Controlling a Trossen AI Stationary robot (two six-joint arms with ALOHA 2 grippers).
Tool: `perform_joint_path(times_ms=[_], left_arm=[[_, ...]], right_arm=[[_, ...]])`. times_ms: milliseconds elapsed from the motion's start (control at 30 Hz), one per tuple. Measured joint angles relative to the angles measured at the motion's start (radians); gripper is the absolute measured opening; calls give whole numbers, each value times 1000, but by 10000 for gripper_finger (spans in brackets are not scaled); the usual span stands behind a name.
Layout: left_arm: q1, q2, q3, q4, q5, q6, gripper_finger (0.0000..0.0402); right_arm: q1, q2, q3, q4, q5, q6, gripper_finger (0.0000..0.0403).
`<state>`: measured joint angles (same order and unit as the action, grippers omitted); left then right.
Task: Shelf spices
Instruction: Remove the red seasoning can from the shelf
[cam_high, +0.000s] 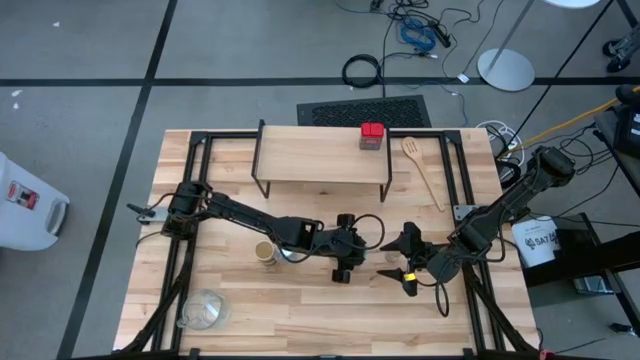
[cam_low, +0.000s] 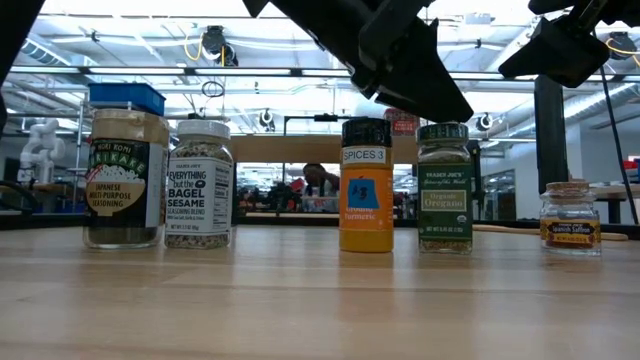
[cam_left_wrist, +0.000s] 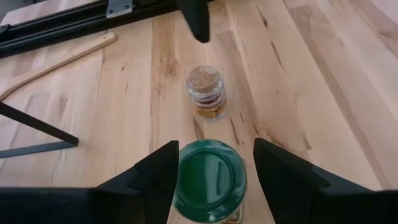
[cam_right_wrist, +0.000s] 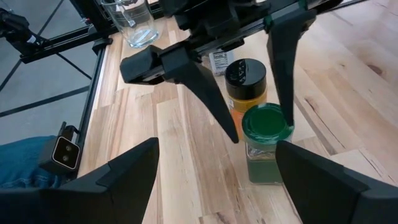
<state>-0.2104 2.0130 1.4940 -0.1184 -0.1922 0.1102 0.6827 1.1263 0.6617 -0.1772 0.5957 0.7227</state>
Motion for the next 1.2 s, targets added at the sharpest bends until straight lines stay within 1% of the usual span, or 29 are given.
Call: perform_joint_path(times_ms=[200, 333, 400, 567, 733, 867, 967, 1067, 1133, 1200], left_arm=[[-11, -28, 0, -13, -23, -52, 214], [-26, -67, 0, -45, -50, -53, 215], [-35, -100, 0, -65, -71, -53, 215], [-47, -203, 0, -61, -80, -53, 215], [-47, -324, 0, -80, -95, -53, 215], [-28, -396, 0, -155, -99, -43, 215], [12, -426, -19, -167, -103, -16, 215], [66, -432, -48, -172, -102, -4, 215], [105, -430, -66, -171, -102, -3, 215], [140, -431, -87, -142, -79, -1, 215]], right_arm=[[0, 0, 0, 4, 2, -1, 310], [0, 0, 0, 42, 11, -18, 310], [0, -2, 0, 64, 33, -34, 310], [-3, -27, 4, 100, 69, -84, 310], [-64, -87, 79, 87, 142, -197, 310], [-173, -115, 170, 29, 145, -369, 310], [-295, -126, 273, -99, 117, -500, 310], [-459, -129, 392, -235, 6, -608, 310], [-582, -128, 469, -300, -109, -673, 310], [-711, -120, 534, -345, -233, -739, 310]])
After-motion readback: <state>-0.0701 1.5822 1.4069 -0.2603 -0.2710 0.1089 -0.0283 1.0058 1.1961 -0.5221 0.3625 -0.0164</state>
